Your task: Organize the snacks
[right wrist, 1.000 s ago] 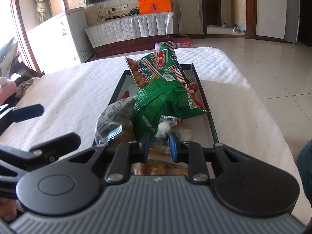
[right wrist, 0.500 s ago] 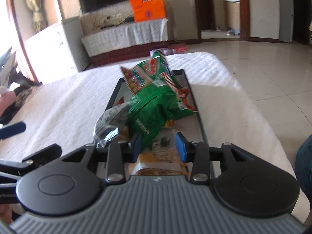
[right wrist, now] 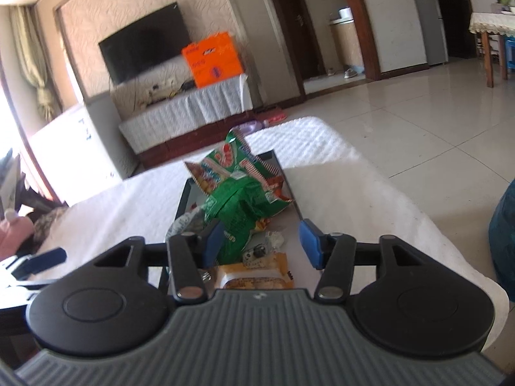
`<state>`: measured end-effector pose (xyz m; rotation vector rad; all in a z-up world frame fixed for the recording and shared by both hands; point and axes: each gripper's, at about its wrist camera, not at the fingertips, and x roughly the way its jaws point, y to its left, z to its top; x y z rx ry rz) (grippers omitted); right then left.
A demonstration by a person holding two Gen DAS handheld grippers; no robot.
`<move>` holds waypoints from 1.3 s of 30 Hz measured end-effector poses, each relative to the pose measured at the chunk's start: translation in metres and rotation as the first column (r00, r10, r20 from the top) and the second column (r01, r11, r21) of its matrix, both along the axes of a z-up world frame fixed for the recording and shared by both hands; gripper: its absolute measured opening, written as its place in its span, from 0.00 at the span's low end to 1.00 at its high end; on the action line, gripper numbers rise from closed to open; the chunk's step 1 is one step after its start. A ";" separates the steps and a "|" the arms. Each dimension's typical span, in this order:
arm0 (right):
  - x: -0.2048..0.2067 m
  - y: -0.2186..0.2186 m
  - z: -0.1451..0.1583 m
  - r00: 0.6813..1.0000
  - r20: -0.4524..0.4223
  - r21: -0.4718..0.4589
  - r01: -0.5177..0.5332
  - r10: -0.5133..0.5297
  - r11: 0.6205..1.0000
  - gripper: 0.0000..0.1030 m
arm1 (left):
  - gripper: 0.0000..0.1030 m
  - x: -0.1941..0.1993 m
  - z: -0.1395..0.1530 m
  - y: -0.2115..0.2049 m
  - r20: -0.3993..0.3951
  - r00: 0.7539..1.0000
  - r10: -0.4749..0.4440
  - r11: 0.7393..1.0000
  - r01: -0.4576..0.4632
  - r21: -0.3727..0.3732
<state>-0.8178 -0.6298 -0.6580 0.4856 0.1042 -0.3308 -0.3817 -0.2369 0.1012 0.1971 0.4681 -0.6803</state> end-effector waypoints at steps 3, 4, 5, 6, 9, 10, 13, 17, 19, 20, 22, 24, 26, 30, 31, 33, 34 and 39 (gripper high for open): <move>-0.006 0.002 -0.002 1.000 0.000 0.036 0.009 -0.009 0.999 0.55 | 1.00 -0.002 0.000 -0.002 0.013 1.000 -0.002 1.000 0.002 0.000; -0.009 0.004 -0.002 1.000 0.002 0.038 0.008 -0.008 0.999 0.55 | 1.00 -0.003 0.000 -0.003 0.016 1.000 -0.003 1.000 0.003 -0.002; -0.011 0.007 -0.003 1.000 0.004 0.032 0.004 -0.004 0.999 0.55 | 1.00 -0.004 0.001 -0.003 0.018 1.000 -0.007 1.000 0.007 -0.006; -0.013 0.011 -0.002 1.000 0.001 0.024 -0.005 0.005 1.000 0.55 | 1.00 -0.004 0.001 -0.003 0.020 1.000 -0.010 1.000 0.010 -0.008; -0.023 0.026 0.000 1.000 -0.005 -0.021 -0.028 0.028 0.999 0.55 | 1.00 -0.003 0.001 -0.002 0.015 1.000 -0.010 1.000 0.010 -0.015; -0.026 0.031 0.000 0.999 -0.014 -0.038 -0.036 0.036 0.999 0.56 | 1.00 -0.002 0.001 -0.001 0.012 1.000 -0.009 1.000 0.009 -0.016; -0.036 0.042 -0.004 0.997 -0.042 -0.053 -0.071 0.069 0.996 0.57 | 1.00 -0.001 0.002 0.000 0.008 1.000 0.002 1.000 -0.001 -0.022; -0.042 0.052 -0.016 0.986 -0.121 -0.066 -0.121 0.113 0.990 0.57 | 1.00 -0.001 0.003 0.002 0.008 1.000 0.006 0.999 -0.006 -0.036; -0.041 0.054 -0.020 0.980 -0.142 -0.055 -0.148 0.139 0.987 0.57 | 1.00 -0.002 0.003 0.001 0.010 1.000 0.002 0.999 -0.001 -0.036; -0.038 0.056 -0.021 0.976 -0.162 -0.059 -0.156 0.145 0.986 0.57 | 1.00 -0.003 0.003 0.001 0.010 1.000 -0.001 0.999 0.001 -0.035; -0.034 0.060 -0.023 0.970 -0.193 -0.077 -0.166 0.149 0.983 0.58 | 1.00 -0.004 0.002 0.001 0.013 1.000 -0.005 1.000 0.005 -0.031; -0.027 0.065 -0.025 0.959 -0.231 -0.087 -0.190 0.165 0.978 0.58 | 1.00 -0.005 0.002 -0.001 0.014 1.000 -0.009 1.000 0.009 -0.026; -0.022 0.068 -0.026 0.949 -0.263 -0.098 -0.207 0.176 0.973 0.58 | 1.00 -0.006 0.001 -0.002 0.015 1.000 -0.016 1.000 0.017 -0.023; -0.016 0.070 -0.029 0.935 -0.300 -0.092 -0.227 0.190 0.970 0.58 | 1.00 -0.008 0.001 -0.003 0.017 1.000 -0.026 0.999 0.026 -0.022; -0.015 0.069 -0.030 0.934 -0.302 -0.086 -0.229 0.193 0.970 0.58 | 1.00 -0.008 0.001 -0.003 0.016 1.000 -0.027 0.999 0.027 -0.023; -0.015 0.068 -0.030 0.932 -0.303 -0.077 -0.229 0.196 0.970 0.58 | 1.00 -0.009 0.001 -0.003 0.017 0.999 -0.029 0.999 0.029 -0.024; -0.014 0.068 -0.031 0.931 -0.306 -0.074 -0.231 0.198 0.970 0.58 | 1.00 -0.009 0.001 -0.003 0.018 0.999 -0.030 0.999 0.030 -0.024; -0.012 0.069 -0.031 0.925 -0.322 -0.075 -0.238 0.202 0.968 0.59 | 1.00 -0.012 0.000 -0.005 0.025 0.999 -0.034 0.999 0.034 -0.024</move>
